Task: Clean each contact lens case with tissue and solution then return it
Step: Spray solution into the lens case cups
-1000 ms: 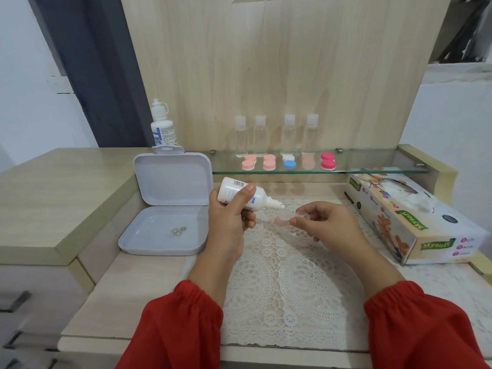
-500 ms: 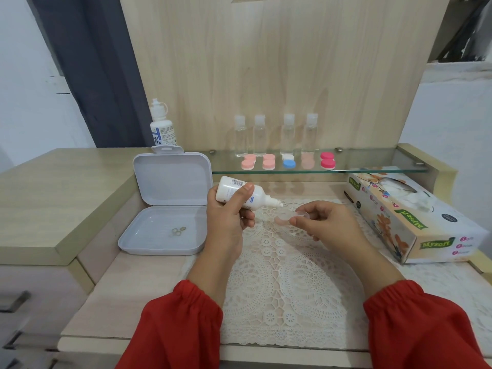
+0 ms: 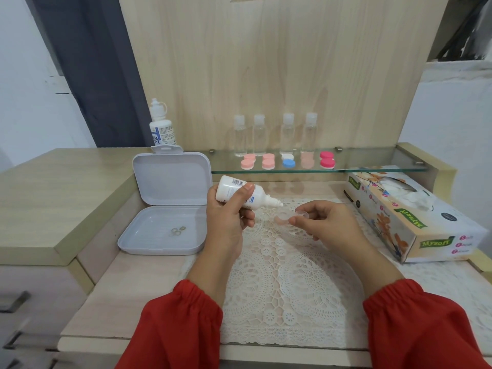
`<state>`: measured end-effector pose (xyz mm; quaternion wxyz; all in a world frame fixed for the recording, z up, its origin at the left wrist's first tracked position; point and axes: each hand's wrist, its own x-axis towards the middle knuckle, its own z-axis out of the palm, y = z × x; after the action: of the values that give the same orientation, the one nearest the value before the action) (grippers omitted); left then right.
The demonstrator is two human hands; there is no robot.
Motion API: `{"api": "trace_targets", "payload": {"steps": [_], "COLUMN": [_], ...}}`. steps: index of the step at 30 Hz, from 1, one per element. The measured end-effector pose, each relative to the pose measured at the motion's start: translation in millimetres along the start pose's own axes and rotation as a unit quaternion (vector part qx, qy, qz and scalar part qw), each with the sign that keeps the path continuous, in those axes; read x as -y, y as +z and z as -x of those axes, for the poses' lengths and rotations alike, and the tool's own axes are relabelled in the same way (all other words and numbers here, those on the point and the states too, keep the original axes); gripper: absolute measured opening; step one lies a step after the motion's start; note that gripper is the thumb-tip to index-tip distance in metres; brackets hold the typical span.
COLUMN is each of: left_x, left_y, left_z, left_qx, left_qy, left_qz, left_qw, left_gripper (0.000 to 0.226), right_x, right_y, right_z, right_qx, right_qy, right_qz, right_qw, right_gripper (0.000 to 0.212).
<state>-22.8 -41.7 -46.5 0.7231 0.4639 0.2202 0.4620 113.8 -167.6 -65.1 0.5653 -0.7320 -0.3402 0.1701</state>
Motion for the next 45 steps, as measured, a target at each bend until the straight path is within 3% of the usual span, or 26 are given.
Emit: {"api": "trace_targets", "payload": {"steps": [27,45], "left_x": [-0.1,7.7], "left_y": [-0.2,3.9], "left_z": [-0.8,4.2], "left_qx": [-0.001,0.066], "left_qy": [-0.013,0.001], "left_qz": [0.019,-0.053], "left_qw": [1.0,0.996], "left_gripper": [0.028,0.028], "right_x": [9.3,9.1], "right_y": [-0.9,4.5], "right_z": [6.1,7.3], "right_qx": [0.001,0.024], "right_qy": [0.004,0.003], "right_qz": [0.025,0.036], "right_qw": [1.0,0.999], "right_gripper": [0.021,0.026]}}
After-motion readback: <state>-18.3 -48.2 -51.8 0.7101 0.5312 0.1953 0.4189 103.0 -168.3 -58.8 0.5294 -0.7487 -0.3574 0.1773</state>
